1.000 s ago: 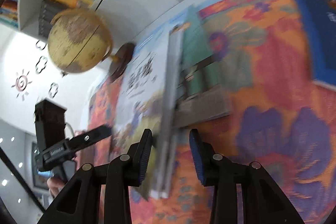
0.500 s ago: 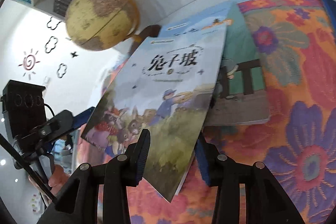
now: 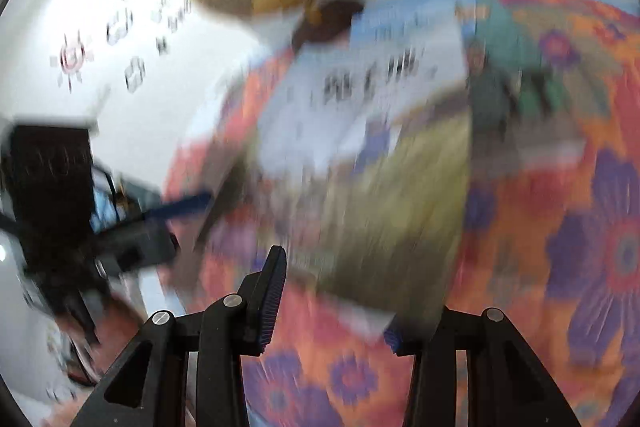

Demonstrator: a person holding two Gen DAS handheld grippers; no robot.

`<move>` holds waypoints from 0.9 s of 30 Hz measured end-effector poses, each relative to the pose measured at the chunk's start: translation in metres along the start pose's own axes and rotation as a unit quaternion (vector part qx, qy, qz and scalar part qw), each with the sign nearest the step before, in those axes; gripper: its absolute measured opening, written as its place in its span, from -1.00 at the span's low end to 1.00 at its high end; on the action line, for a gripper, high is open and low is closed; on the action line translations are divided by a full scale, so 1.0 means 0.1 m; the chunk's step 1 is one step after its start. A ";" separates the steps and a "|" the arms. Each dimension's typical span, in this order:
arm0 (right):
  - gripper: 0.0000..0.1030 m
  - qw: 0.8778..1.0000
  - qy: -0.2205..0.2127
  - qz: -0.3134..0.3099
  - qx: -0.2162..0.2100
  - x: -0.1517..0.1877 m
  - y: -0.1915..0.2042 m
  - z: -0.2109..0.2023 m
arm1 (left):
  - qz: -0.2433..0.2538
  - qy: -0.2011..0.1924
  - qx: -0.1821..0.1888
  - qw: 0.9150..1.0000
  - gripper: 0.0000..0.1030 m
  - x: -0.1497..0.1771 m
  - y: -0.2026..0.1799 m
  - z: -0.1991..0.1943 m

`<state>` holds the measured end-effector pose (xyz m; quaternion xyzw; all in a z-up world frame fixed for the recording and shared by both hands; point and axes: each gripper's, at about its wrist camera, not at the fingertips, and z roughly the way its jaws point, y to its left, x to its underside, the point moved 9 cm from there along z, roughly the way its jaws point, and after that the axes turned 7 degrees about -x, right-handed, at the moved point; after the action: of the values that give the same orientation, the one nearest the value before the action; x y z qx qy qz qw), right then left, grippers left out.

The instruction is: Organize books

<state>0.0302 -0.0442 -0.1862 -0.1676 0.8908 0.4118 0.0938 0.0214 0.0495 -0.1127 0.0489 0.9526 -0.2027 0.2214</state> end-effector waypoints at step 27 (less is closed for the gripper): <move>-0.02 1.000 0.026 0.000 -0.005 0.94 0.28 -0.09 | 0.011 0.028 -0.011 0.999 0.62 1.06 0.00 -0.12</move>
<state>-0.0680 -0.0553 -0.1894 -0.1788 0.8906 0.4121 0.0702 -0.0784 0.0548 -0.1498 0.0630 0.9600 -0.1884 0.1973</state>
